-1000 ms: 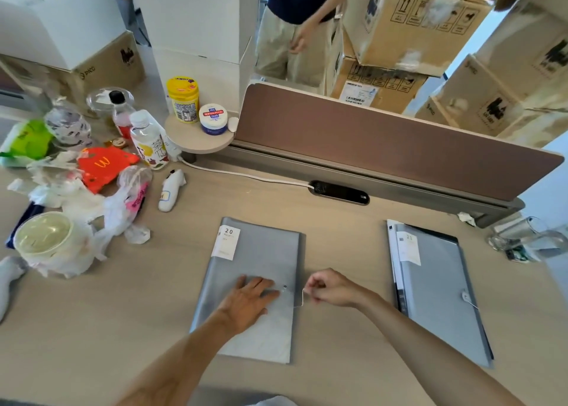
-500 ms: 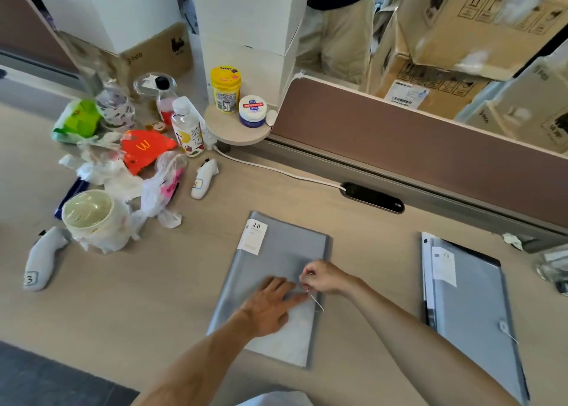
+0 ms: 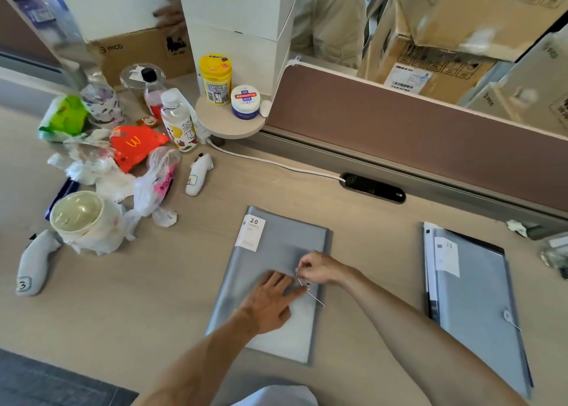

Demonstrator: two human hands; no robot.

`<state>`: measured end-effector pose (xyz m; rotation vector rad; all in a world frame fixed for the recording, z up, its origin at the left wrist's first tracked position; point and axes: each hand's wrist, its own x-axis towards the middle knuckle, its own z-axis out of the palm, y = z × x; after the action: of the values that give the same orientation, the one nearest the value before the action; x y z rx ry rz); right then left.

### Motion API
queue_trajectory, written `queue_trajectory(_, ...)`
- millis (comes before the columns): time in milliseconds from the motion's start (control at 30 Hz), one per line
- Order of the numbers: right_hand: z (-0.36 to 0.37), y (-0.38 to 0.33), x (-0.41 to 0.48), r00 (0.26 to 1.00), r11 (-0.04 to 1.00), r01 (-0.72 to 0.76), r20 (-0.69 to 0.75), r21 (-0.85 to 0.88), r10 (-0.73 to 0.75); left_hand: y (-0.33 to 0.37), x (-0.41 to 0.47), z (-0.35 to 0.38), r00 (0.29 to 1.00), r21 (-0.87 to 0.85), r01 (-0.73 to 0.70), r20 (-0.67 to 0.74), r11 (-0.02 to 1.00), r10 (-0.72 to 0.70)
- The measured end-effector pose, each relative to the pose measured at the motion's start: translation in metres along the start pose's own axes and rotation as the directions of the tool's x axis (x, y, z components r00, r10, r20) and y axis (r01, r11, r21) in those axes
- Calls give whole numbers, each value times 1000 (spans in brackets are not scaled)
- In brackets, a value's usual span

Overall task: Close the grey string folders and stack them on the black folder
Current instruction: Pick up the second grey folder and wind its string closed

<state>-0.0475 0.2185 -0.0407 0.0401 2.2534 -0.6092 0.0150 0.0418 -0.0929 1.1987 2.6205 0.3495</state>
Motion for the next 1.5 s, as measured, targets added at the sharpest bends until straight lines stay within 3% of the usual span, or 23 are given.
queue_trajectory(533,6,2,1,996,1000,8,-92,10,-7,0,0,-6,994,79,-2,108,997,-7)
queue_trajectory(933,2,23,-9,954,990,-140,-266,10,137,1,-3,-5,998,101,-16,69,995,9)
queue_trajectory(1067,2,28,-14,941,991,-132,-317,-25,117,2,-4,-5,997,121,-19,71,992,11)
queue_trajectory(1267,4,24,-13,949,997,-19,-311,77,42,3,-5,-4,996,107,1,86,994,-10)
queue_trajectory(1500,1,11,-4,952,998,52,-299,-45,-63,2,-6,3,998,56,25,50,998,-28)
